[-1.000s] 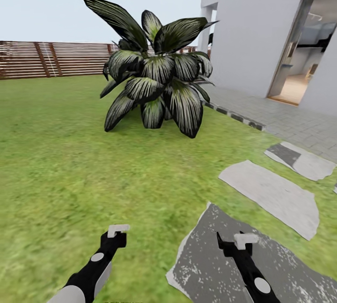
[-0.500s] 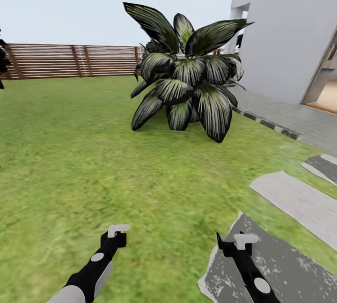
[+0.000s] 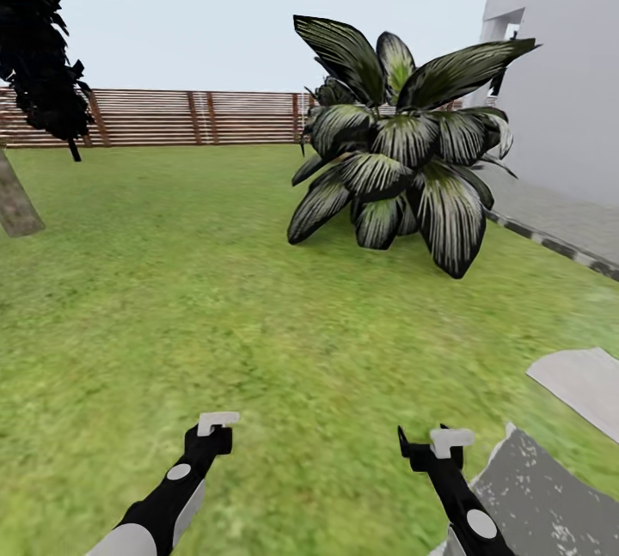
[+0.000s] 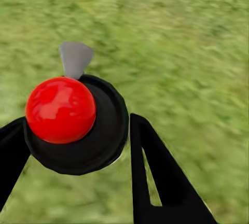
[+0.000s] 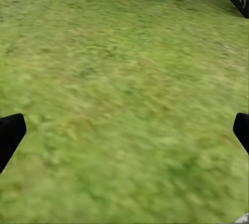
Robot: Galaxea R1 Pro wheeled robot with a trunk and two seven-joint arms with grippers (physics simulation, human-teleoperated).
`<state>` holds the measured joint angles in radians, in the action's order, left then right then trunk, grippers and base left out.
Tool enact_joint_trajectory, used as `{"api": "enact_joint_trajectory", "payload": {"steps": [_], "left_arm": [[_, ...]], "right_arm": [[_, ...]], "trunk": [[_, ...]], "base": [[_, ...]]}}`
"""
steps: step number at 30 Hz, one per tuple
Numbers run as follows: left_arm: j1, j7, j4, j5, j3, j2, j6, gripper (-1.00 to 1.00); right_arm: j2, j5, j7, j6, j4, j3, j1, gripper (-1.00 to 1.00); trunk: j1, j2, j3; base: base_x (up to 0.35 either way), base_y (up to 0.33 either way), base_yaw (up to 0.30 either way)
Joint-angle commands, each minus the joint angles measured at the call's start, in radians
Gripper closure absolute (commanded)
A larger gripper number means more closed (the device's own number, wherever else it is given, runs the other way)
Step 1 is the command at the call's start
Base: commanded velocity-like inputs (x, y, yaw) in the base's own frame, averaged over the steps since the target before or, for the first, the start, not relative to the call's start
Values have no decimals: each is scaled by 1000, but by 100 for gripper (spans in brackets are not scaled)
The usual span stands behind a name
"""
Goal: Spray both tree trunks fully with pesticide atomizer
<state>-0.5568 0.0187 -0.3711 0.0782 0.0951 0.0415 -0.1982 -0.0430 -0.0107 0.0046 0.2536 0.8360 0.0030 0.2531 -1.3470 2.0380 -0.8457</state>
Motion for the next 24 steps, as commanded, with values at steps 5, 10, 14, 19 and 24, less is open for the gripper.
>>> {"api": "enact_joint_trajectory", "payload": {"steps": [5, 10, 14, 19, 24], "left_arm": [[0, -1, 0, 0, 0, 1, 0, 100], [0, -2, 0, 0, -1, 1, 0, 100], [0, -2, 0, 0, -1, 1, -1, 100], [0, -2, 0, 0, -1, 1, 0, 100], [0, -3, 0, 0, -1, 1, 0, 100]], "right_arm": [[0, 0, 0, 0, 0, 0, 0, -100], [0, 0, 0, 1, 0, 0, 0, -100], [0, 0, 0, 0, 0, 0, 0, -100], [0, 0, 0, 0, 0, 0, 0, -100], [0, 0, 0, 0, 0, 0, 0, -100]], "trunk": [[0, 0, 3], [0, 0, 7], [0, 0, 10], [0, 0, 13], [0, 0, 16]], "base": [[137, 304, 270], [137, 304, 270], [137, 304, 270], [137, 304, 270], [137, 304, 270]]}}
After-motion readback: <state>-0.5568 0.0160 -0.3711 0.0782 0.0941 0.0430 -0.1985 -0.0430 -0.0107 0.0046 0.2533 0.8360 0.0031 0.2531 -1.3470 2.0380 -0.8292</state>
